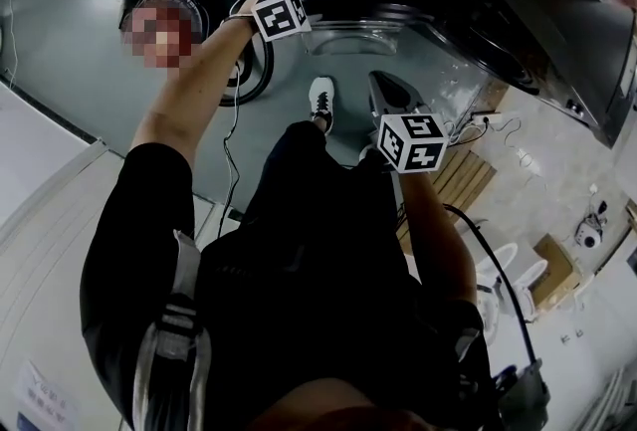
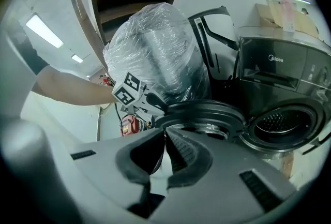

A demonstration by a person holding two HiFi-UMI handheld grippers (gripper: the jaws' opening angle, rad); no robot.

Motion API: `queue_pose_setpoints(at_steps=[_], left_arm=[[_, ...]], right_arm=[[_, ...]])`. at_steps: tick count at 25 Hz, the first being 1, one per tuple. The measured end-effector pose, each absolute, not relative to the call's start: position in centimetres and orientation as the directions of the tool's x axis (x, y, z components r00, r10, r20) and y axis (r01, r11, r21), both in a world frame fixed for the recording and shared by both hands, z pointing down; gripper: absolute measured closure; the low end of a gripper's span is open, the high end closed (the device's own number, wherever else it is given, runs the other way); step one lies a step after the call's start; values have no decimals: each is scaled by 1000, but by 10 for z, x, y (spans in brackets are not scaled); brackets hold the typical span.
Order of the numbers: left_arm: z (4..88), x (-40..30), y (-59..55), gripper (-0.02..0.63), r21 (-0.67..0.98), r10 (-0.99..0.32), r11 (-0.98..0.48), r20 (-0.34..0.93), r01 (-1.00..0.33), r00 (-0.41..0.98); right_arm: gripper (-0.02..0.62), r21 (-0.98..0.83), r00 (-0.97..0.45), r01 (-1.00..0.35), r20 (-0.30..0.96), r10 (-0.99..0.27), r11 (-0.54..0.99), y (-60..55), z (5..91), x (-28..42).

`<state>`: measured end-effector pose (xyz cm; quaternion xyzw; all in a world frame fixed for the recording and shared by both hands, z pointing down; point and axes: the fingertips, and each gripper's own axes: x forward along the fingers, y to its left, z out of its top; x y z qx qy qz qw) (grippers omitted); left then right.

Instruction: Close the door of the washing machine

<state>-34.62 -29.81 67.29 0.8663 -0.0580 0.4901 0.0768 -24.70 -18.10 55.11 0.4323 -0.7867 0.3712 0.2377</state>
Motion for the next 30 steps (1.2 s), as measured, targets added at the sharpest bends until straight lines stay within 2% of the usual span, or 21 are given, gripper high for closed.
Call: queue_pose_setpoints(at_steps=[11, 21, 30], left_arm=[[672, -339, -275, 477, 68, -35, -980, 870, -189, 492], [673, -327, -230, 479, 91, -56, -952, 886, -292, 460], [677, -297, -172, 476, 169, 6, -934, 890, -316, 456]], right_arm=[[578, -395, -508, -861, 703, -497, 322, -152, 566, -230], [578, -423, -527, -850, 708, -471, 314, -126, 584, -219], [578, -416, -509, -861, 731, -456, 294, -95, 600, -184]])
